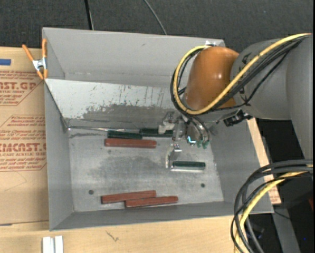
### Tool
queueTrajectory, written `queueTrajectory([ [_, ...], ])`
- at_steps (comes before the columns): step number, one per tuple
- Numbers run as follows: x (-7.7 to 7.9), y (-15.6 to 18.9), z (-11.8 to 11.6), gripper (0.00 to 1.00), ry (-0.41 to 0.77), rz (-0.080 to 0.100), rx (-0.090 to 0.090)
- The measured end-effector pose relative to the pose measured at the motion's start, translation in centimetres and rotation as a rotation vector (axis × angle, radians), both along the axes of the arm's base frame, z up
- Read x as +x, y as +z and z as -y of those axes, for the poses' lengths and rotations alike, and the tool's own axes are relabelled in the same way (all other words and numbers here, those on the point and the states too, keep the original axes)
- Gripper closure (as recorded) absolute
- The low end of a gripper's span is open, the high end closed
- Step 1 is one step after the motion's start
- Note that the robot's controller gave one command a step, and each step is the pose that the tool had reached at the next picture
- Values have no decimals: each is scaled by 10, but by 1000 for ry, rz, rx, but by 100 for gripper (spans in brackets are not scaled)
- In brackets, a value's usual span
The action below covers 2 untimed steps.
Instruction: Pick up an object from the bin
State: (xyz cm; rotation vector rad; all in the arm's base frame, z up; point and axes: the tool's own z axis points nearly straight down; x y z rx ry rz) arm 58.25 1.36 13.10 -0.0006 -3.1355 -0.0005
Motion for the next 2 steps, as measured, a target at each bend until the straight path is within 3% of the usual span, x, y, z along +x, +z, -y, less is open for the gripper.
queueTrajectory([
  [1,2,5,0,0,0,7,0],
  [2,-5,-12,17,0,63,17,2],
])
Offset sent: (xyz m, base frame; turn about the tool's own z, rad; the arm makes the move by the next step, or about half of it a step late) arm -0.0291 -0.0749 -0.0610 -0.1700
